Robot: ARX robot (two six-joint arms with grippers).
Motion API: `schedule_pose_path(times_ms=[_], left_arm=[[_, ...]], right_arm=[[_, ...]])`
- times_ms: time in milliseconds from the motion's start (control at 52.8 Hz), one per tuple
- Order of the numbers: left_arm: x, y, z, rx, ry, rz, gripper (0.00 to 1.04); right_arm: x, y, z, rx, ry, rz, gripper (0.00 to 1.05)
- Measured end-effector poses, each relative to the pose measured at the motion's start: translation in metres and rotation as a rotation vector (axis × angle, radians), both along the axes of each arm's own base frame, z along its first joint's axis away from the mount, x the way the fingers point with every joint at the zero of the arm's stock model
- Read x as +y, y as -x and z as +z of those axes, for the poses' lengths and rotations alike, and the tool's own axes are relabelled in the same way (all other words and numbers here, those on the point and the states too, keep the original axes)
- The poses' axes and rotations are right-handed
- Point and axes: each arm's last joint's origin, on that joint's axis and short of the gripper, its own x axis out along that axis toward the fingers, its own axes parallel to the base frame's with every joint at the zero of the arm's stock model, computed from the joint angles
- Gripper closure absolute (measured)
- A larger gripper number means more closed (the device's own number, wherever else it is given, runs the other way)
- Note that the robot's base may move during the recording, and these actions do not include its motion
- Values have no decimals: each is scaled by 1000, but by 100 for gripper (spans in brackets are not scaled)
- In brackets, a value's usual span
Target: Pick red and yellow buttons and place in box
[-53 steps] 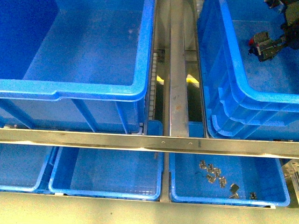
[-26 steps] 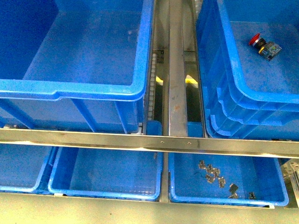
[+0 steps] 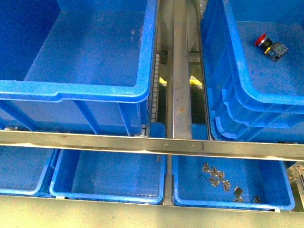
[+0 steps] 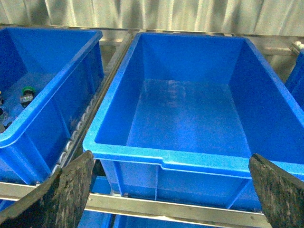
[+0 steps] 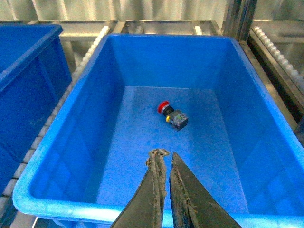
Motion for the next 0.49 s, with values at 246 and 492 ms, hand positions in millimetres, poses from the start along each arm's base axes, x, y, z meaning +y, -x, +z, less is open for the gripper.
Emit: schedule_pose_path(times_ms=[246,492], left_arm=[[0,0,0,0,0,0,8],[0,0,0,0,0,0,8]], right_arm=[[0,15,6,-20,0,-2,101],[0,27,11,-35,1,-2,101]])
